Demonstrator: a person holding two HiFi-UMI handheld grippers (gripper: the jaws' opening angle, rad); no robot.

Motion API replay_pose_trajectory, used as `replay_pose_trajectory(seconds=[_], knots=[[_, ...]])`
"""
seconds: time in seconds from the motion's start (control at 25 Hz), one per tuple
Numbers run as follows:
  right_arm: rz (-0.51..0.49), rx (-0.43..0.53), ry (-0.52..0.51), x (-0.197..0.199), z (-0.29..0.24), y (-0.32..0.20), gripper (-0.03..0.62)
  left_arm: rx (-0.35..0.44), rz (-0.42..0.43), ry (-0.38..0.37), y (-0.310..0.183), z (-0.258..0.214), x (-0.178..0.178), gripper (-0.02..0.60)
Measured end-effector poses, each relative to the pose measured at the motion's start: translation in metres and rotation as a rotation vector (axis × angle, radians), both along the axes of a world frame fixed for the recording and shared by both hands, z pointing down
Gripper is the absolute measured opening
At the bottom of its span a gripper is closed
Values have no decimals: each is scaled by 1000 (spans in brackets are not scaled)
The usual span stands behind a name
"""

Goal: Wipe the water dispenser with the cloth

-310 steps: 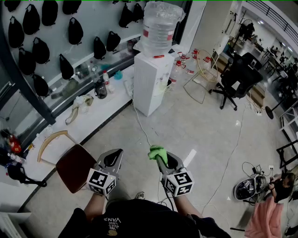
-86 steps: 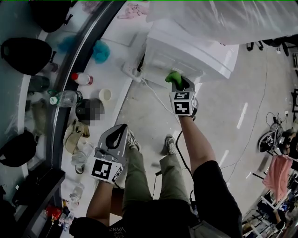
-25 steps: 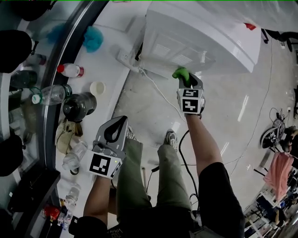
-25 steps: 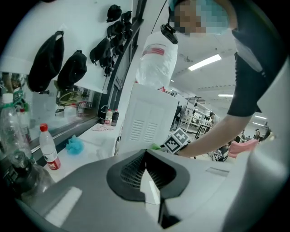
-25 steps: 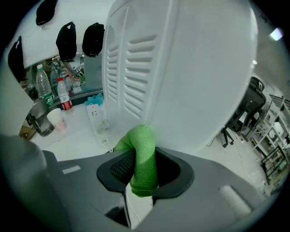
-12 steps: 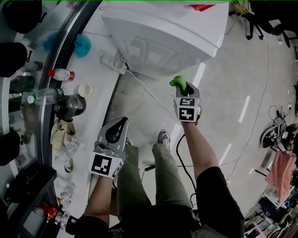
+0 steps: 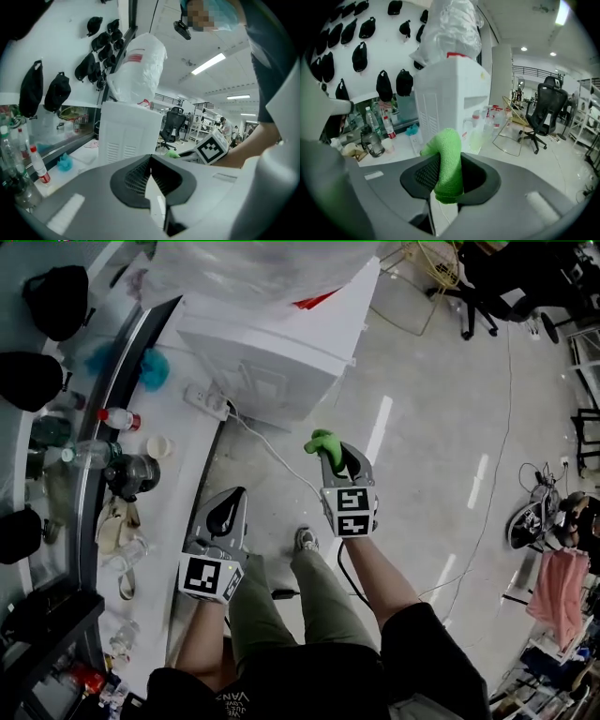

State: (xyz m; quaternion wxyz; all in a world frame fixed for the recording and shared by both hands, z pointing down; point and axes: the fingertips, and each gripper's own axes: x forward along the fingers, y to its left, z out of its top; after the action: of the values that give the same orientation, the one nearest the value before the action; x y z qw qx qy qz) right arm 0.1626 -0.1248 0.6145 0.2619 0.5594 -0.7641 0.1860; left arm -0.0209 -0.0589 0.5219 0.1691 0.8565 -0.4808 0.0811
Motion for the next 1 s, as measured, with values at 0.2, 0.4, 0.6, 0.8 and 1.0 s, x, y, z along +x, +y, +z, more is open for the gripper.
replay_pose_trajectory(seconds=[0.2, 0.4, 0.6, 0.8, 1.0], knots=[[-1, 64, -62, 11, -68, 22, 114, 32, -9, -6, 9, -37, 7, 2], [-22, 129, -119, 13, -136, 47, 114, 47, 13, -50, 21, -71, 7, 2], [-56, 193, -144, 12, -192, 62, 114, 98, 7, -111, 25, -108, 8, 2], [-83, 176, -174, 15, -223, 87, 114, 136, -19, -95, 36, -140, 10, 2], [-106, 237, -194, 17, -254, 100, 114, 126, -8, -114, 51, -152, 17, 2]])
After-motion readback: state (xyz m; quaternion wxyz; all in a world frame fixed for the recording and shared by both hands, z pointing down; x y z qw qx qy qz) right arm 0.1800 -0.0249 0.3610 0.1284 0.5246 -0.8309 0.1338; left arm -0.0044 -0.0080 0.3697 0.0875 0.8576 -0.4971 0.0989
